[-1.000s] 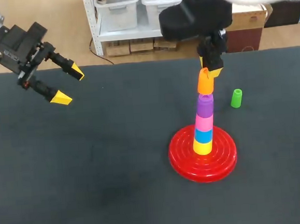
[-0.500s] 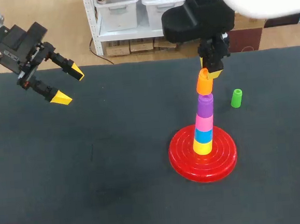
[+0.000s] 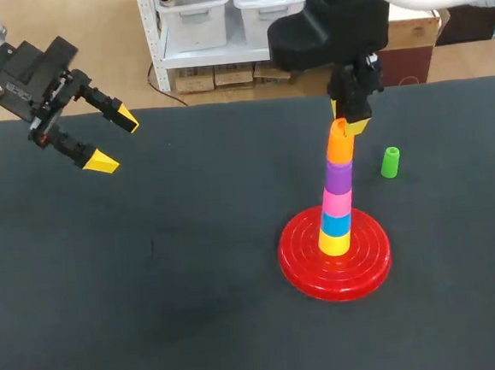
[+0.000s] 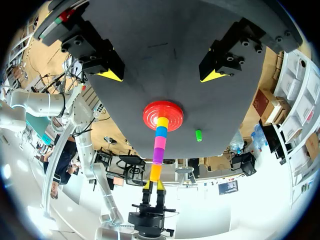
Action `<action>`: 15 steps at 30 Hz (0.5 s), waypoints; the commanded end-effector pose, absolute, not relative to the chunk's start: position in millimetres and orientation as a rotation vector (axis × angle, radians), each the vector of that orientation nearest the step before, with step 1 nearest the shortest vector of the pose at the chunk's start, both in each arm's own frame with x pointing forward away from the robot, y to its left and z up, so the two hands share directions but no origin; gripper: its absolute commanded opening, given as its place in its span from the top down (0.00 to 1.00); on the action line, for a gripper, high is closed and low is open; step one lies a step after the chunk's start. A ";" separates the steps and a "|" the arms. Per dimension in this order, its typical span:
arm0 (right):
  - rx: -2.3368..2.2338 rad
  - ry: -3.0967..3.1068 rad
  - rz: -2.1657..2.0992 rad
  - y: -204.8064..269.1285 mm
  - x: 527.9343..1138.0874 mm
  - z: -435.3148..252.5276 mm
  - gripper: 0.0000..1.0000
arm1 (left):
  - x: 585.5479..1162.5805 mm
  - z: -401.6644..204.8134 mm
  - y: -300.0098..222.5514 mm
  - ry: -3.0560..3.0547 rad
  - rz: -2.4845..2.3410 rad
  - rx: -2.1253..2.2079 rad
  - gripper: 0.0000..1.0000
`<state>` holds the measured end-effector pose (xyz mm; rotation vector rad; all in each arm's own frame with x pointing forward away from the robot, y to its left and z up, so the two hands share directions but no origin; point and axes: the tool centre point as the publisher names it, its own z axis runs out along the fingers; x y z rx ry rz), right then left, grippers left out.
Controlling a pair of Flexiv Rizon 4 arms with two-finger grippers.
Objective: Pick up and stack the cylinders on the red base in this order: pink,purple,orange,green
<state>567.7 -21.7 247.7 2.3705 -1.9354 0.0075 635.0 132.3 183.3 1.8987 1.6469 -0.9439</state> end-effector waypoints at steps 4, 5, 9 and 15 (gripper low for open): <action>2.361 -1.913 -0.016 -19.8 567.3 240.2 1.00 | 636.8 182.8 133.0 1.645 -0.948 1.903 0.00; 2.360 -1.912 -0.017 -19.8 567.3 239.5 1.00 | 636.8 182.8 133.0 1.645 -0.948 1.903 0.00; 2.348 -1.908 -0.019 -21.0 566.5 235.7 1.00 | 636.8 182.8 133.0 1.645 -0.948 1.903 0.00; 2.333 -1.937 -0.002 -24.1 569.9 233.9 1.00 | 636.8 182.8 133.0 1.645 -0.948 1.903 0.00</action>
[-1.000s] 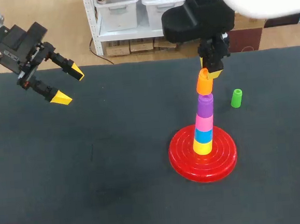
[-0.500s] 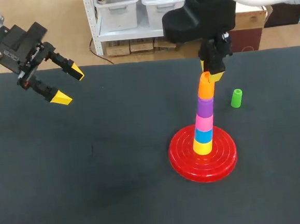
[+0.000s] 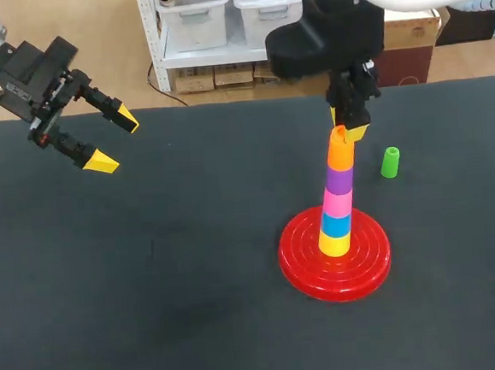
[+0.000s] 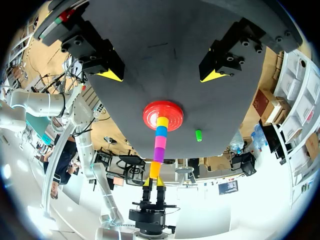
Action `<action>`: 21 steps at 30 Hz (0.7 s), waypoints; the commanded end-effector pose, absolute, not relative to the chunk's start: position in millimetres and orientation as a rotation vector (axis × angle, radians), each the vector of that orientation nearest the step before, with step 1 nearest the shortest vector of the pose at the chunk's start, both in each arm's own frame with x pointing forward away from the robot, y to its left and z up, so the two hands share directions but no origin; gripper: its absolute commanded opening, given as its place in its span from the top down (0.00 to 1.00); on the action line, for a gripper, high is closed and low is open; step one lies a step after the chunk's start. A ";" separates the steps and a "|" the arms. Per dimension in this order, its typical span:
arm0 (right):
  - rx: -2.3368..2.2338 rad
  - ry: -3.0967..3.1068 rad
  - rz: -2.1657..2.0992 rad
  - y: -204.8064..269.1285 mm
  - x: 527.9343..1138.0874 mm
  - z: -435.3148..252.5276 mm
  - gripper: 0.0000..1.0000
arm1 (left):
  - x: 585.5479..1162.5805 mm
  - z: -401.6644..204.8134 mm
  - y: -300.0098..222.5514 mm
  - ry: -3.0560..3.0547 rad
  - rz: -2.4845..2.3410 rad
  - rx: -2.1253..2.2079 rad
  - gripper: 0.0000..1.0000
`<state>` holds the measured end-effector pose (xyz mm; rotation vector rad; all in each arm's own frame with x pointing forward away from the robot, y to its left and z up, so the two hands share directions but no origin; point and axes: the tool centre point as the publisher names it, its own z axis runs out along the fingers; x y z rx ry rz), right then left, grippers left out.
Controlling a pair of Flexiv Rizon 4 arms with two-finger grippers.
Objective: Pick up and stack the cylinders on the red base in this order: pink,purple,orange,green
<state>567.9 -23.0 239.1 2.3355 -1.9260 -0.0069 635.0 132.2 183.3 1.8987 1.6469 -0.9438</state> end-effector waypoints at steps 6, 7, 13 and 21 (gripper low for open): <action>2.331 -1.957 0.018 -27.1 573.8 237.4 1.00 | 636.8 182.8 133.0 1.645 -0.948 1.903 0.00; 2.332 -1.957 0.019 -27.5 573.9 238.2 1.00 | 636.8 182.8 133.0 1.645 -0.948 1.903 0.00; 2.328 -1.942 0.006 -25.6 573.0 231.7 1.00 | 636.8 182.8 133.0 1.645 -0.948 1.903 0.00; 2.312 -1.914 -0.038 -15.5 574.5 214.3 1.00 | 636.8 182.8 133.0 1.645 -0.948 1.903 0.00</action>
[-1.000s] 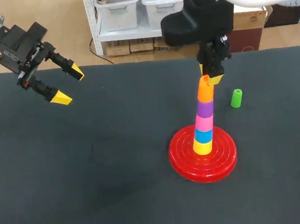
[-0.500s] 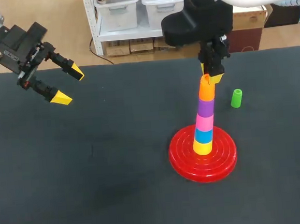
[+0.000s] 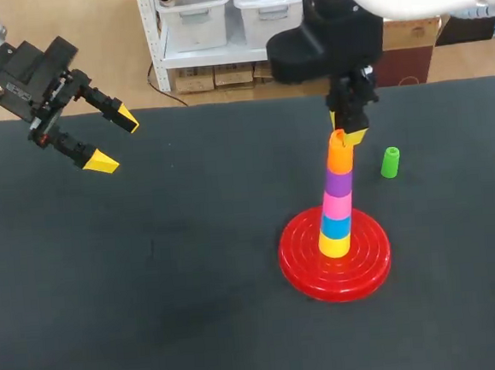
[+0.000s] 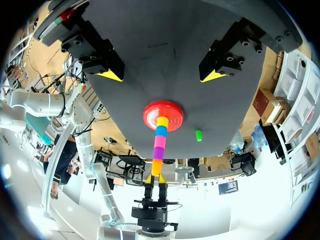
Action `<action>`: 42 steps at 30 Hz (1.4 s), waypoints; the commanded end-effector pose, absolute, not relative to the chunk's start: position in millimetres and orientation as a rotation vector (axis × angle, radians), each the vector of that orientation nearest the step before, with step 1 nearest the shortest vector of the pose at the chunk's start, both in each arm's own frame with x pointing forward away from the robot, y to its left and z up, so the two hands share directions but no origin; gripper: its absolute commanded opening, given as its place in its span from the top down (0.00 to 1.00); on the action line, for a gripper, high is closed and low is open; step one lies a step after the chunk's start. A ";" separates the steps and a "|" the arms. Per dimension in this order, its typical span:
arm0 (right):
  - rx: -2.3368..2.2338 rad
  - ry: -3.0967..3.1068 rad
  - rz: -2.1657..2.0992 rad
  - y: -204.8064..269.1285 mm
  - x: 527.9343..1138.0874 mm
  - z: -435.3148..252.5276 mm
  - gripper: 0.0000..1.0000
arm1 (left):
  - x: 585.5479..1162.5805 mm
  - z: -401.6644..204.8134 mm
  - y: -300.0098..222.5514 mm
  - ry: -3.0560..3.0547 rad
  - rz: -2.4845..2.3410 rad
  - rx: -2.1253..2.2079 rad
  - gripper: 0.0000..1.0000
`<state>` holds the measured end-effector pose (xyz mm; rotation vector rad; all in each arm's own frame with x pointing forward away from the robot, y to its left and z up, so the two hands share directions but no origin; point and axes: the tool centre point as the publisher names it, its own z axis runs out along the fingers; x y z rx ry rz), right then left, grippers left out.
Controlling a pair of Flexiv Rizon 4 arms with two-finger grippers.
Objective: Pick up and stack the cylinders on the red base in this order: pink,purple,orange,green
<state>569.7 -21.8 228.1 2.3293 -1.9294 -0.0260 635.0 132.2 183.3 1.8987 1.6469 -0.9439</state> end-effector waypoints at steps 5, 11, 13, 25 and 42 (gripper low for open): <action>2.305 -1.911 -0.049 -15.1 575.4 211.5 1.00 | 636.8 182.8 133.0 1.645 -0.948 1.903 0.00; 2.327 -1.947 -0.063 -19.9 573.3 229.0 0.56 | 636.8 182.8 133.0 1.645 -0.948 1.903 0.00; 2.345 -1.962 -0.054 -21.4 571.8 238.7 0.00 | 636.8 182.8 133.0 1.645 -0.948 1.903 0.00; 2.275 -2.246 0.001 -68.8 570.4 285.0 0.00 | 636.8 182.8 133.0 1.645 -0.948 1.903 0.00; 1.757 -2.518 0.046 -141.7 640.4 152.7 0.00 | 636.8 182.8 133.0 1.645 -0.948 1.903 0.00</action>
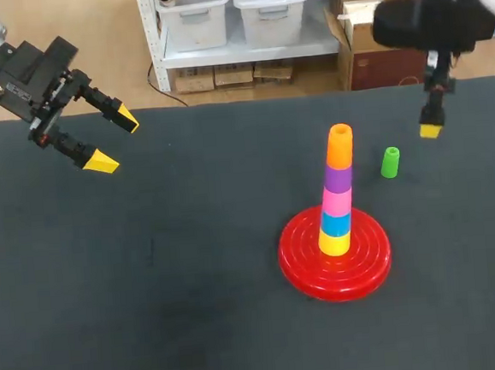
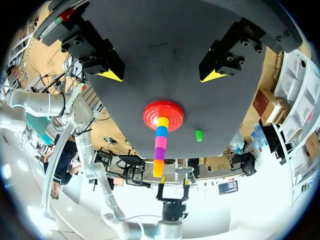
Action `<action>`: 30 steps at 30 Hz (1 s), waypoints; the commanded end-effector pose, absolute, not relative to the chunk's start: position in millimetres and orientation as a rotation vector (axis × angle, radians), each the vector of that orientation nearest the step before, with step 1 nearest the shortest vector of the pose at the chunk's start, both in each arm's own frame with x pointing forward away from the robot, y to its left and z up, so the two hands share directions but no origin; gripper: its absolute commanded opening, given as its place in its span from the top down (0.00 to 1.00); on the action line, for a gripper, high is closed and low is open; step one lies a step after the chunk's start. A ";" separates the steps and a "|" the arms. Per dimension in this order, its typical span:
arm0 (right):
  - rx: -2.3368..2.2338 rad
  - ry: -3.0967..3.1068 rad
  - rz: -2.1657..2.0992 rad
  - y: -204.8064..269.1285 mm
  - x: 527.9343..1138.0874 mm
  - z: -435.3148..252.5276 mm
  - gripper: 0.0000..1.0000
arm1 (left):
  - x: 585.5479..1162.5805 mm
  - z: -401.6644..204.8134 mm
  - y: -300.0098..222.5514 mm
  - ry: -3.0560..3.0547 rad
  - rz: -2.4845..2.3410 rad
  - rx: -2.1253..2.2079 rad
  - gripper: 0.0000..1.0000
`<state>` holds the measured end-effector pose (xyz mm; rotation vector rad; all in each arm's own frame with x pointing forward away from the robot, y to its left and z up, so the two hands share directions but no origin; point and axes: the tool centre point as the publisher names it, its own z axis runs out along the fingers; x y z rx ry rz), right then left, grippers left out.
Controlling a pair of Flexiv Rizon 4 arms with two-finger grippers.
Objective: Pick up and stack the cylinders on the red base in this order: pink,purple,orange,green
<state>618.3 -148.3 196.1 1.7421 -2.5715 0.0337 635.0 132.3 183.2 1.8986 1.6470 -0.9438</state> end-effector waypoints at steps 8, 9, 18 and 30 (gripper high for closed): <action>1.716 -2.475 -0.011 -137.0 667.5 115.7 0.00 | 636.8 182.8 133.0 1.645 -0.948 1.903 0.00; 1.705 -2.458 -0.026 -137.1 668.0 109.4 0.00 | 636.8 182.8 133.0 1.645 -0.948 1.903 0.00; 1.576 -2.579 -0.087 -152.7 674.3 99.3 0.00 | 636.8 182.8 133.0 1.645 -0.948 1.903 0.00; 1.604 -2.588 -0.113 -151.6 676.4 104.1 0.00 | 636.8 182.8 133.0 1.645 -0.948 1.903 0.00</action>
